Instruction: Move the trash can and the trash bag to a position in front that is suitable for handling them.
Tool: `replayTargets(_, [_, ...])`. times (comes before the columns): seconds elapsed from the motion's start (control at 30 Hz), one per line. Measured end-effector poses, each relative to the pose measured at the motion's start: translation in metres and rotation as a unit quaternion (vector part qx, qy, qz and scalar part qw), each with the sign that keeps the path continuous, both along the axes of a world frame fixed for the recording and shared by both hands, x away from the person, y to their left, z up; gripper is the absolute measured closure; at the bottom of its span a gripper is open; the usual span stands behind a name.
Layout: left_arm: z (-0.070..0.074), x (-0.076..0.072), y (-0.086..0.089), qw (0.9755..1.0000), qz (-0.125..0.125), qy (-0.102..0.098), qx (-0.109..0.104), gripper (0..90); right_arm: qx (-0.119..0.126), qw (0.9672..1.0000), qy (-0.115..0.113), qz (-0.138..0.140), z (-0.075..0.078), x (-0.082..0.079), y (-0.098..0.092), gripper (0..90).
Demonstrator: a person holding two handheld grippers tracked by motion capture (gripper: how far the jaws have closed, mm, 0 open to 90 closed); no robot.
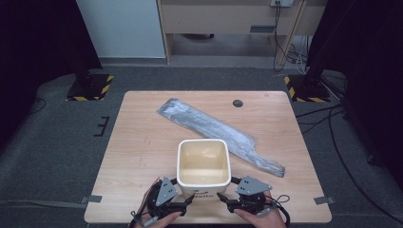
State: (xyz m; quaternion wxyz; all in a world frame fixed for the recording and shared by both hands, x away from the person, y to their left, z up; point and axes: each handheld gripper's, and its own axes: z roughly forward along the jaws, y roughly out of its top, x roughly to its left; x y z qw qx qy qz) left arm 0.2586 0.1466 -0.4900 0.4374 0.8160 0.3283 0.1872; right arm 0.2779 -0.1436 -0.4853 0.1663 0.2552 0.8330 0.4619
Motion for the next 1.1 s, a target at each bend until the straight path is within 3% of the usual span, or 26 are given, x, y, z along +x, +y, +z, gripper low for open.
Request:
replayTargets(0.13, [0.001, 0.013, -0.002, 1.0, 0.005, 0.003, 0.002, 20.7, -0.001, 0.9999, 0.002, -0.014, 0.0, 0.008, 0.003, 33.7])
replayTargets(0.23, [0.002, 0.023, -0.005, 0.9998, 0.007, -0.004, 0.017, 17.8, -0.007, 0.9997, 0.005, -0.024, 0.002, 0.015, 0.006, 33.5])
replayTargets(0.47, [0.002, 0.042, -0.005, 0.9999, 0.011, -0.004, 0.011, 17.4, -0.005, 0.9991, 0.012, -0.04, 0.003, 0.036, 0.009, 34.4])
replayTargets(0.67, [0.002, 0.056, -0.005, 0.9997, 0.016, -0.007, 0.016, 16.7, -0.001, 0.9988, 0.013, -0.047, 0.002, 0.045, 0.01, 35.8])
replayTargets(0.8, [0.003, 0.06, -0.003, 0.9997, 0.021, -0.008, 0.014, 17.1, -0.009, 0.9986, 0.015, -0.051, 0.004, 0.05, 0.014, 37.2])
replayTargets(0.83, [0.003, 0.062, -0.002, 0.9996, 0.017, -0.019, 0.014, 17.7, -0.011, 0.9987, 0.011, -0.049, 0.005, 0.052, 0.014, 38.3])
replayTargets(1.1, [0.001, 0.065, 0.007, 0.9994, 0.029, -0.018, 0.009, 23.4, -0.015, 0.9987, 0.011, -0.048, 0.007, 0.057, 0.02, 42.7])
